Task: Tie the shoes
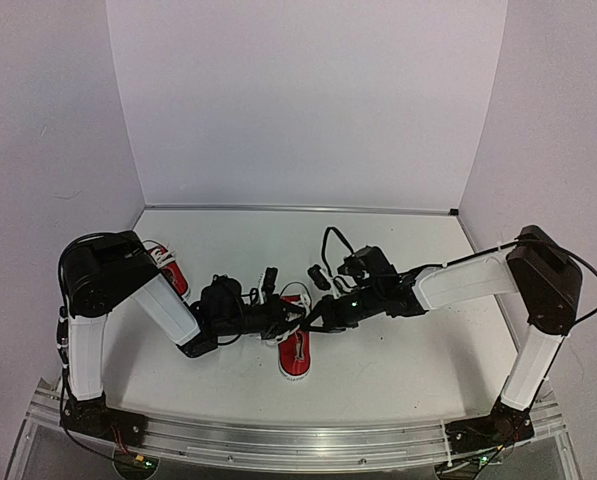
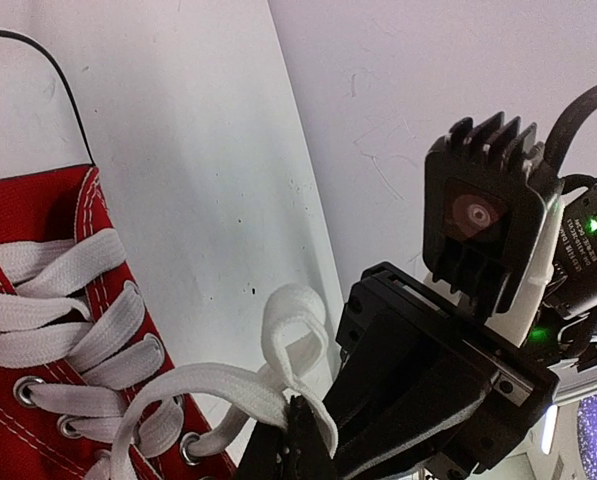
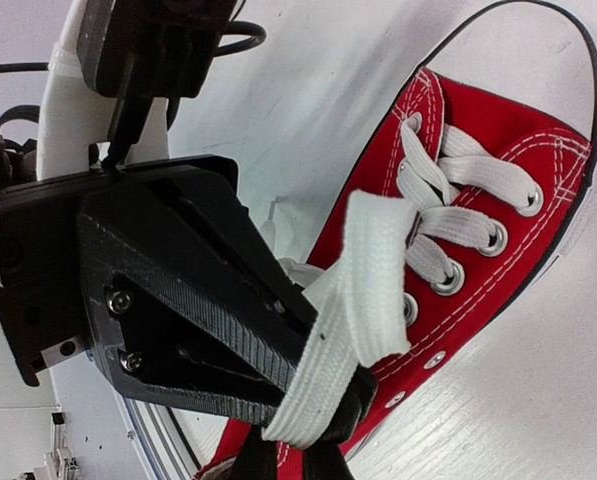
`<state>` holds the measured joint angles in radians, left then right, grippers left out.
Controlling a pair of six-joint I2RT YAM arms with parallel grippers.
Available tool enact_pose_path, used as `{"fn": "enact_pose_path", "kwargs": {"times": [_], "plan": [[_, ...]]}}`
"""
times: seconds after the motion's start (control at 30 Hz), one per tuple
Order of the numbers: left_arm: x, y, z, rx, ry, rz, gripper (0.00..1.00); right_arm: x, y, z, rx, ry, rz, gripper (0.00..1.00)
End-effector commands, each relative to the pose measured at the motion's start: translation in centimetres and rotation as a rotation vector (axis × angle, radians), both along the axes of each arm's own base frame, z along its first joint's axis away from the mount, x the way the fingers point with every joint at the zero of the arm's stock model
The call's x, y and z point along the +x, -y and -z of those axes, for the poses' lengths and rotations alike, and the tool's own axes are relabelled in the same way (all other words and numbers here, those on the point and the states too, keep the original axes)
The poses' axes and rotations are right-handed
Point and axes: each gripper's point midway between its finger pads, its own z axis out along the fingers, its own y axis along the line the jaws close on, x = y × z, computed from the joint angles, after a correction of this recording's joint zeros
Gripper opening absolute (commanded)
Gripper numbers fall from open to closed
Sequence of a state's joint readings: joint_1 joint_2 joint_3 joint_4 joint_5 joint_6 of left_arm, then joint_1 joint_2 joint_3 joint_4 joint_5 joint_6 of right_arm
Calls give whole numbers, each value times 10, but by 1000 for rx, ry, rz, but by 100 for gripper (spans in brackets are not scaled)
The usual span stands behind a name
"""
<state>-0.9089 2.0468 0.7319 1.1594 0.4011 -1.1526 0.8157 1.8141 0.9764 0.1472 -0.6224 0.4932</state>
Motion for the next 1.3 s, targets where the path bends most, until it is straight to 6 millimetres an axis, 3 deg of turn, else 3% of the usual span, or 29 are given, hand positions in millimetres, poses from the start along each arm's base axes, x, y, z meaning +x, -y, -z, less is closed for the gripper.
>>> {"fn": "enact_pose_path", "kwargs": {"times": [0.0, 0.13, 0.33, 0.7, 0.77, 1.0, 1.17, 1.27], "plan": [[-4, 7, -28, -57, 54, 33, 0, 13, -6, -13, 8, 69, 26, 0], [-3, 6, -29, -54, 60, 25, 0, 11, -5, -14, 9, 72, 19, 0], [3, -4, -29, -12, 78, -14, 30, 7, -1, -20, 18, 81, 14, 0], [7, -32, -30, 286, 152, -55, 52, 5, 0, -18, 14, 75, 13, 0], [4, -38, -27, 352, 165, -41, 55, 6, 0, -17, 13, 74, 12, 0], [-17, -69, -49, 538, 420, 94, 67, 4, -2, -18, 18, 68, 2, 0], [-28, -104, -21, 829, 508, 270, 66, 3, -1, -19, 15, 66, 3, 0], [-32, -112, -7, 896, 544, 337, 64, 3, 0, -19, 11, 67, 8, 0]]}}
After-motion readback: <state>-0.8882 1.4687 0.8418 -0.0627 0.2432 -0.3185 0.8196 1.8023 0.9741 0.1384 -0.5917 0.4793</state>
